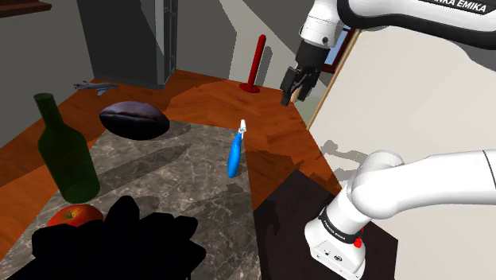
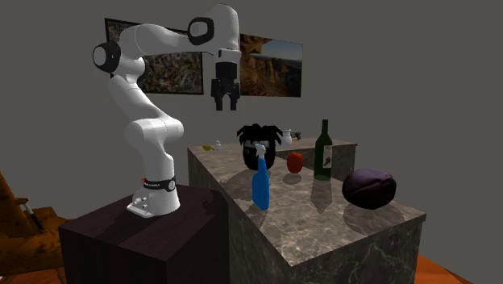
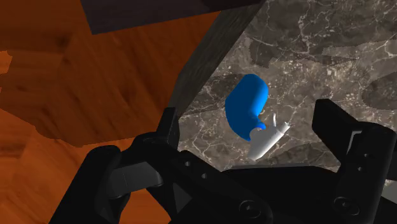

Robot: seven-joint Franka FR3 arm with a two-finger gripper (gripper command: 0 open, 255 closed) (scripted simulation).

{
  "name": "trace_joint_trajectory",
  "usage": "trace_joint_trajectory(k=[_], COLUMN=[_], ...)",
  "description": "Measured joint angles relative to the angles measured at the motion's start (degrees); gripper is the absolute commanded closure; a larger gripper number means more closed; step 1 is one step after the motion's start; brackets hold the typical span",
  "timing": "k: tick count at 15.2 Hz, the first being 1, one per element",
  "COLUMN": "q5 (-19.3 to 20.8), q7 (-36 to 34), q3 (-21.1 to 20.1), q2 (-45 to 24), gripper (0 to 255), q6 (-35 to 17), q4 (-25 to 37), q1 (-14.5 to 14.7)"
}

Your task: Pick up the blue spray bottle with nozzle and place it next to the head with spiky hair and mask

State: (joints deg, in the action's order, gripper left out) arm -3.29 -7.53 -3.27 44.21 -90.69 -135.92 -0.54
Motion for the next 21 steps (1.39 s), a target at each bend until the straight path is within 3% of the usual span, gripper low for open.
trace_joint_trajectory(k=[2, 4, 12, 17, 21], q5=[-0.14, -0.84, -4.38, -3.77, 0.36], q7=[-1.03, -4.96, -26.44, -41.83, -56.76], q3=[-0.61, -3.05, -18.21, -30.68, -44.54], q2=[0.65, 2.83, 5.16, -1.32, -8.73], gripper=[0, 0, 0, 0, 0], q6=[-1.22, -5.63, -27.85, -43.23, -54.67], q4=[-1.30, -5.83, -21.21, -25.13, -24.96], q1=[-0.17, -0.57, -2.82, -8.77, -19.58])
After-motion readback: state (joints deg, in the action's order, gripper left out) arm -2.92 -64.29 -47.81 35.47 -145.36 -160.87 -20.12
